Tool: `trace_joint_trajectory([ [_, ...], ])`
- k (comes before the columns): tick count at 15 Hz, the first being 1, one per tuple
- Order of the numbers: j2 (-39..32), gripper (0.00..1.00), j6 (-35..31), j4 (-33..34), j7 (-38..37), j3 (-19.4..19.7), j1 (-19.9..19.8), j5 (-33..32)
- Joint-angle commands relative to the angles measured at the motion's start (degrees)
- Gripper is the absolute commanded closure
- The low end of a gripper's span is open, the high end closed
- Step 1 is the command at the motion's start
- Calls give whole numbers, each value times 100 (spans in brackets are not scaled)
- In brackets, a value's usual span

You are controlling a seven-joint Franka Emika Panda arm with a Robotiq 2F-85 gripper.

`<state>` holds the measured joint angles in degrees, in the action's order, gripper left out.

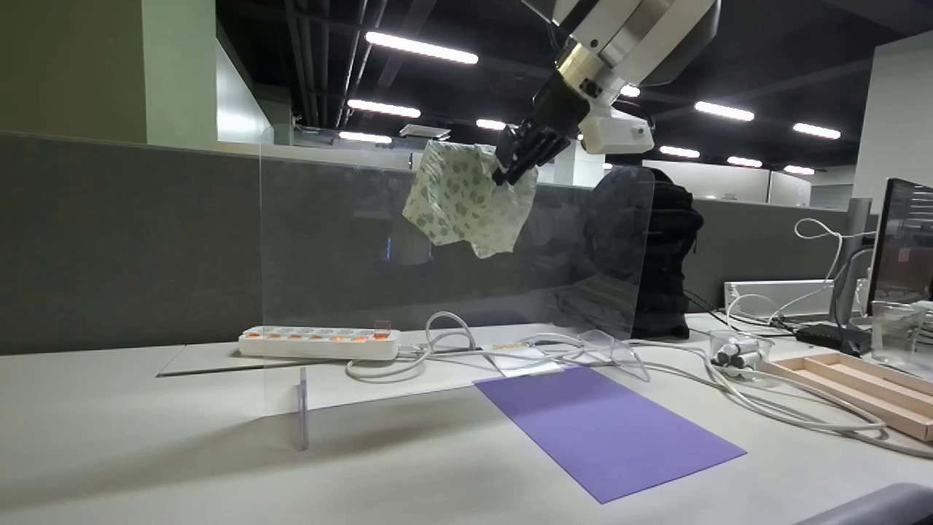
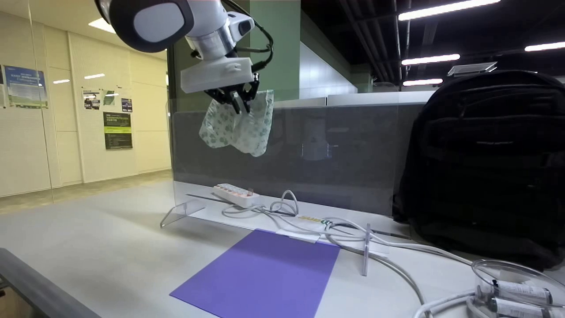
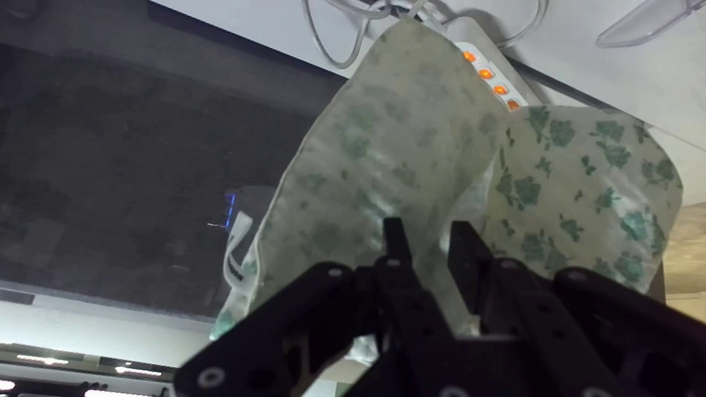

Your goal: Get the kitchen towel from the colorless object and place it on the table

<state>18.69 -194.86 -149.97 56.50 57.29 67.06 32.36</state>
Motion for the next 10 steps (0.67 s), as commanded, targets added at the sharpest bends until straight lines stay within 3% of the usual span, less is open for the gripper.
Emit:
trace_joint_trajectory([
  [1,28,99,-53,147,-97,530,497,-86],
  [9,105,100,-67,260,-29,1112,1014,-71],
  [10,115,74,-19,279,-29,1138,1031,-61],
])
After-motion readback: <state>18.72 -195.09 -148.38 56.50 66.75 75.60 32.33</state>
